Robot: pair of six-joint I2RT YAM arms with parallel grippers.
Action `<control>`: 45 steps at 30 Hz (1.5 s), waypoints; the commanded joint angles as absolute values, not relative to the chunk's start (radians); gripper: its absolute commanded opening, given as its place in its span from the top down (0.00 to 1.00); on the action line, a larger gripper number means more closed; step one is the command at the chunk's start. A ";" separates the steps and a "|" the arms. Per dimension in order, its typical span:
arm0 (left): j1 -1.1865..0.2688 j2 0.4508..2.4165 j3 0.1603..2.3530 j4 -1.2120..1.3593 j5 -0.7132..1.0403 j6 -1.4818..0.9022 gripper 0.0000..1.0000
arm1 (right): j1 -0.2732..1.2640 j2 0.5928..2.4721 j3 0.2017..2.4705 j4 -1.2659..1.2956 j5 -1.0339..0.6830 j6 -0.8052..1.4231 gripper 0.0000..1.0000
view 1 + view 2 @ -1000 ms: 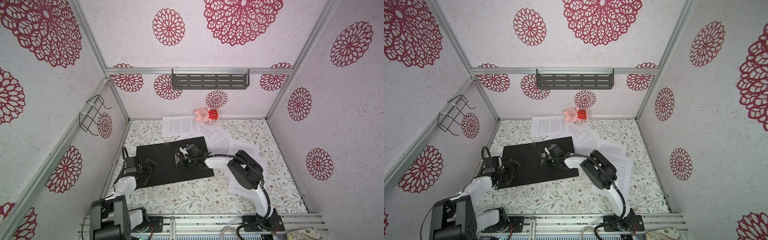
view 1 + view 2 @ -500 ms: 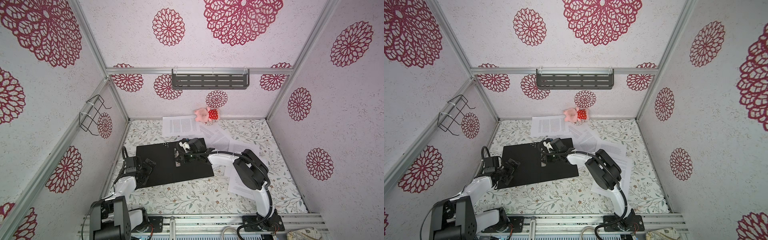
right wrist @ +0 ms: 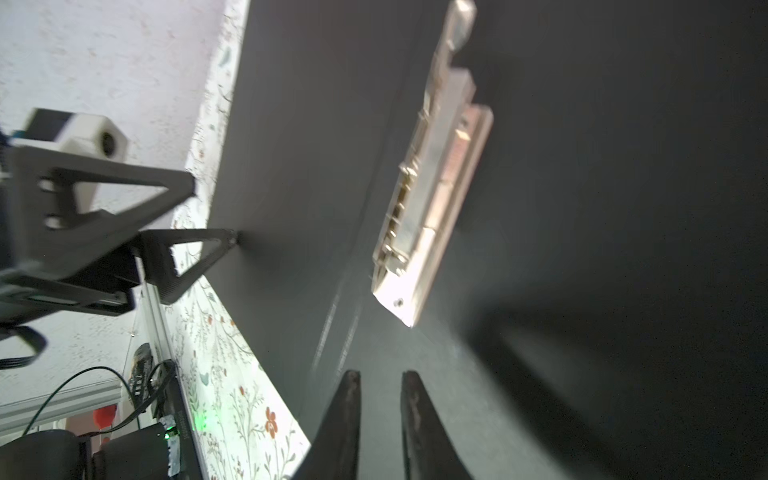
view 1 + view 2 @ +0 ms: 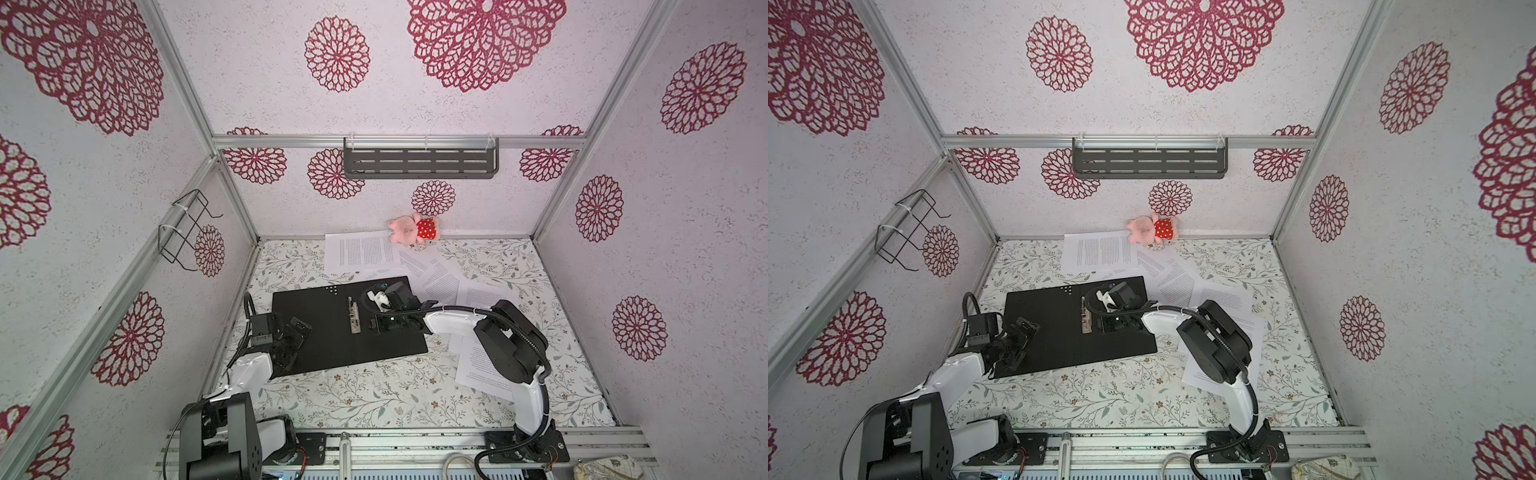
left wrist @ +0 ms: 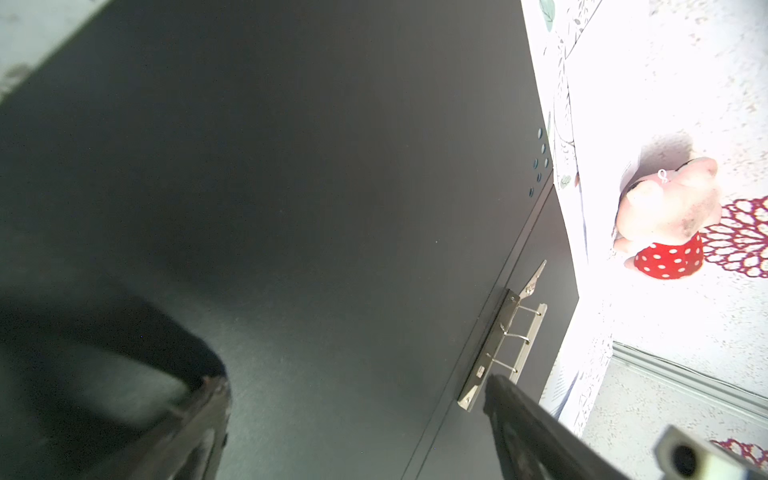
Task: Put the files into the folder
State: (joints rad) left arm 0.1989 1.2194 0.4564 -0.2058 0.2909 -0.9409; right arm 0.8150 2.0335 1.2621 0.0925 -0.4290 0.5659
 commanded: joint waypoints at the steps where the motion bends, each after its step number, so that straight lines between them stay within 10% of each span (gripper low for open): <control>1: 0.199 1.227 0.438 -0.302 0.246 -0.926 0.01 | 0.806 1.936 1.203 0.094 -0.385 0.539 0.69; 14: 0.082 1.220 0.583 -0.303 0.338 -0.886 0.01 | 0.617 1.733 0.952 0.079 -0.272 0.503 0.22; 30: -0.081 1.370 0.617 -0.276 0.319 -0.864 0.01 | 0.632 1.758 0.875 0.092 -0.326 0.535 0.23; 45: -0.021 1.036 0.438 -0.468 0.160 -0.912 0.01 | 0.757 1.778 0.784 0.297 -0.378 0.700 0.25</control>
State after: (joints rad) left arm -0.0216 1.0756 0.4503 -0.4053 0.2039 -0.8883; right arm 0.7467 1.7611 0.8154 0.2947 -0.3450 0.6350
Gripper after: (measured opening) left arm 0.988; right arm 0.745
